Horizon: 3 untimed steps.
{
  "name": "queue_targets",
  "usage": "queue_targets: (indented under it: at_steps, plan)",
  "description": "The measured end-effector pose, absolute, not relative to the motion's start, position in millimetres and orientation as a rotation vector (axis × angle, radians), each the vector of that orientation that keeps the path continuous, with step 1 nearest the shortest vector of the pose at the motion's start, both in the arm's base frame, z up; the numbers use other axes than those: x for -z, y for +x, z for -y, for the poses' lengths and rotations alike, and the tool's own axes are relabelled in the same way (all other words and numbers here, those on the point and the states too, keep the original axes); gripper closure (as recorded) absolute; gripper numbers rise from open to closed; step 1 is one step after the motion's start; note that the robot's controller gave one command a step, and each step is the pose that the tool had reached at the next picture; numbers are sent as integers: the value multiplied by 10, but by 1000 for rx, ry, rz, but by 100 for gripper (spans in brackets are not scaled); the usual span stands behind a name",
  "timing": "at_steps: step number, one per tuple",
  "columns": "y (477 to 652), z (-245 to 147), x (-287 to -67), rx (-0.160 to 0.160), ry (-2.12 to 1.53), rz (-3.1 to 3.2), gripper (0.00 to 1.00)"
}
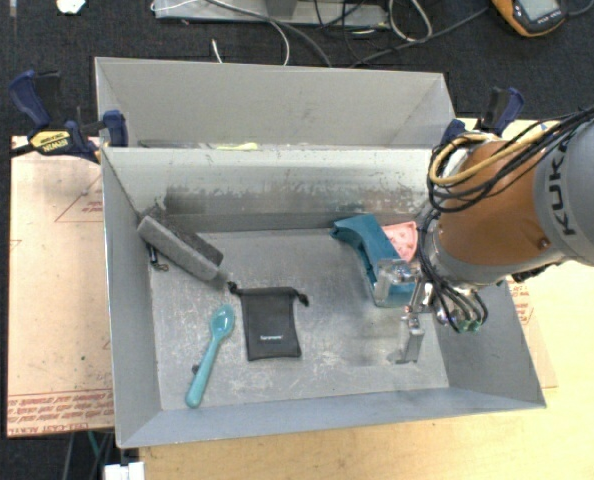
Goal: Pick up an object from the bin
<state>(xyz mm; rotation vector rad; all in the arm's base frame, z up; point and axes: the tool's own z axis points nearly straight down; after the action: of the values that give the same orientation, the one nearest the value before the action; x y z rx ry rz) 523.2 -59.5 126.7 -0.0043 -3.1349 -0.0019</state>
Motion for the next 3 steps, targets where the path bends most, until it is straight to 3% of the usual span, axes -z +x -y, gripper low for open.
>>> queue_targets:
  at_steps: [1,2,3]
  plan:
    - [5252,593,-1303,1,-1,3142,0]
    - [5381,-19,-1013,1,111,3141,0]
    - [5964,-182,-848,1,35,3146,0]
